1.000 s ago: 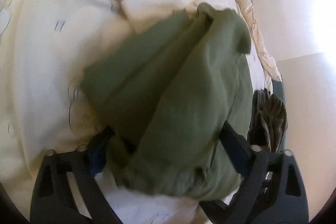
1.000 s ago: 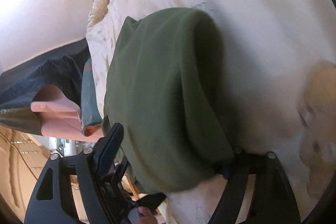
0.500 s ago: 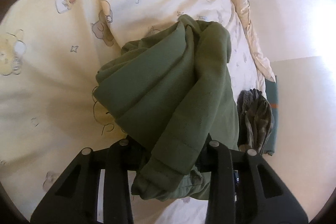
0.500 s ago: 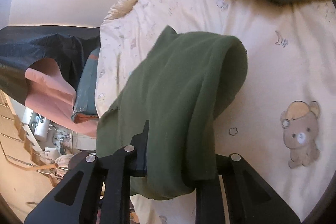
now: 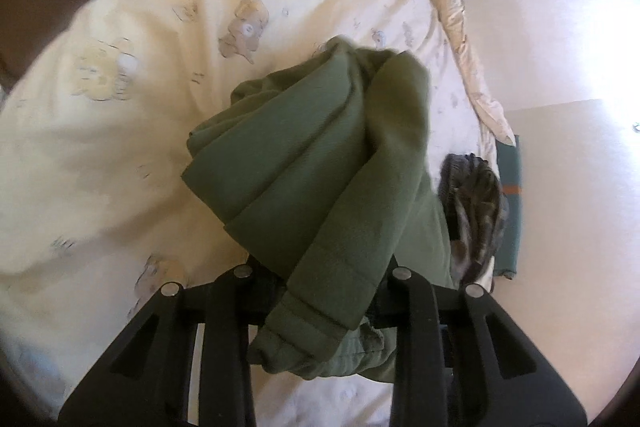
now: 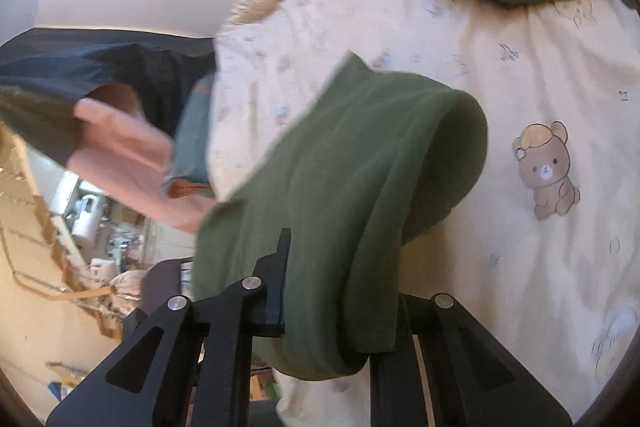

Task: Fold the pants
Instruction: 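Carry the folded pants with both tools onto the dark chair seat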

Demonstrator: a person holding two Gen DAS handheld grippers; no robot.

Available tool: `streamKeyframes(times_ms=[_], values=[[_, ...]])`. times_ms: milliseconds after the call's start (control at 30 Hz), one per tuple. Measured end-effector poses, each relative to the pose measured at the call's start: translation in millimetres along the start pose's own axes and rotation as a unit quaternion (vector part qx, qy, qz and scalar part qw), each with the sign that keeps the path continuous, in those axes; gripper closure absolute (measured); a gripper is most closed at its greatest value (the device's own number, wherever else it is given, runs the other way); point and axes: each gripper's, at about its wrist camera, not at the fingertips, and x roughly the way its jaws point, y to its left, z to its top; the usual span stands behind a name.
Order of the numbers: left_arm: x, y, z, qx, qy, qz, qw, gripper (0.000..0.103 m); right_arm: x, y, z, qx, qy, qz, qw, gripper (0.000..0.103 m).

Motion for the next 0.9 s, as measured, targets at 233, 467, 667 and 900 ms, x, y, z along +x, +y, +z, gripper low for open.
streamKeyframes(times_ms=[233,467,667,900], values=[[-78.6,-13.9,-0.3,0.012,0.000,-0.039,0.9992,0.078,-39.9,60.7,-19.9,-0.045,-0.012,0.041,0.998,0.087],[-162.5,-27.3,60.6,0.043,-0.040,-0.049,0.9970,0.078,-9.5,158.3,-25.1,-0.116,0.009,0.093,0.989,0.087],[-233.9,-6.2,159.0,0.074,-0.115,-0.011,0.9905,0.078,93.2,251.7,-55.2,-0.154,0.055,0.133,0.978,0.087],[-258.6,73.0,276.9,0.091,-0.156,0.011,0.9835,0.078,242.1,302.0,-105.5,-0.185,0.118,0.137,0.966,0.087]])
